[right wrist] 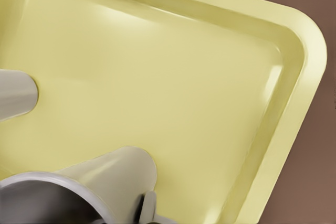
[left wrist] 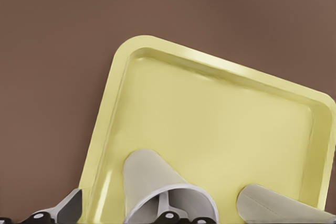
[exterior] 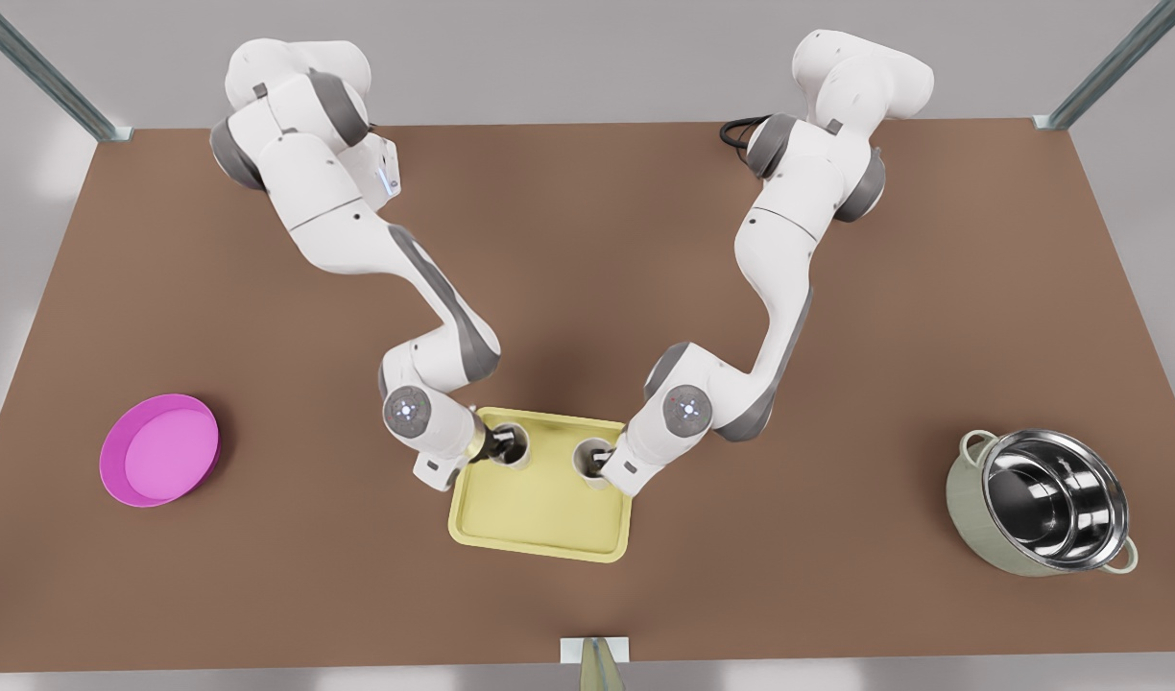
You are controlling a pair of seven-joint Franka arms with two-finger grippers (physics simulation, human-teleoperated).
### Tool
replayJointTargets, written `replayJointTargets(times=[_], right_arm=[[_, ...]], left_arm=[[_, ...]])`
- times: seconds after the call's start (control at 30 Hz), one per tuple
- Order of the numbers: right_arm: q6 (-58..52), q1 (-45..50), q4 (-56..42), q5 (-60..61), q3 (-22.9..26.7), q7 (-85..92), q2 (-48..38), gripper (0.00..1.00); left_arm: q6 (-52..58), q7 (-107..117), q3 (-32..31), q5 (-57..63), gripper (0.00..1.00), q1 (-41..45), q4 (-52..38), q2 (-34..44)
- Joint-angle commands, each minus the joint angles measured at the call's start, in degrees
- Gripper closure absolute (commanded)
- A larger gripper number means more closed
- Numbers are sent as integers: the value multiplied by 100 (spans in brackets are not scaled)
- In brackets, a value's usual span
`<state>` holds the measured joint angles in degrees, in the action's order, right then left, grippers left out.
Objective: Use both arms to respectively pick up the white IKEA cups from the middle-left and middle-right positions, then place the white IKEA cups onto the middle-middle tray, ensuring that the cups remain upright and do not tip over
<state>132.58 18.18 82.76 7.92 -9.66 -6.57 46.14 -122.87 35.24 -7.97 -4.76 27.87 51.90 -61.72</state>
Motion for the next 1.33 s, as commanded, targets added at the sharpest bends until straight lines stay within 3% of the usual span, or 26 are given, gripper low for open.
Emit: replayJointTargets(times=[0.0,0.03,0.07,0.1,0.37,0.43,0.53,0.67,0.73,0.77,0.8,1.0,1.07,1.17,1.2,1.3], right_arm=[[294,1,-40,-71,0,-1971,27,79],[294,1,-40,-71,0,-1971,27,58],[286,1,-75,-71,35,-1971,71,12],[286,1,-111,-150,35,-1962,89,0],[277,1,-111,-247,35,-1962,89,0],[277,1,-111,-247,35,-1962,89,0],[277,-8,-111,-247,35,-1945,71,0],[-4,-104,-111,-264,44,-1910,-122,0],[-663,-166,-128,-264,96,-1892,-509,0],[-1251,-263,-382,-334,149,-1866,-641,0],[-1683,-377,-629,-396,158,-1804,-641,0],[-2966,-1827,-682,-1968,307,2053,-1105,0],[-4046,-2002,-577,-1725,325,2168,-2212,0],[-4461,-2258,-164,-1170,325,2169,-3286,0],[-4172,-2267,503,-1038,334,1853,-3857,0],[-4250,-2232,636,-1143,316,1738,-4016,0]], left_arm=[[18,660,-3,124,0,-1,-5,10],[18,660,-3,124,0,-1,-5,10],[27,660,-3,124,0,-1,-5,19],[35,660,-11,124,0,-1,-5,28],[88,660,-3,229,0,-10,-5,46],[1124,669,-3,783,0,-27,-5,361],[1775,660,6,792,0,-124,-22,626],[4860,-1133,111,915,0,-1609,-22,2541],[5265,-1168,85,889,0,-1794,-5,2892],[4880,-1949,85,845,0,-2074,1064,3787],[3604,-2170,103,845,0,-2119,2947,4958],[3832,-2188,85,634,0,-2128,2808,4836],[3841,-2162,76,520,0,-2128,2746,4844],[3859,-2188,76,546,0,-2145,2746,4853],[3850,-2197,94,520,0,-2303,2746,4853],[3823,-2197,94,546,0,-2312,2720,4844]])
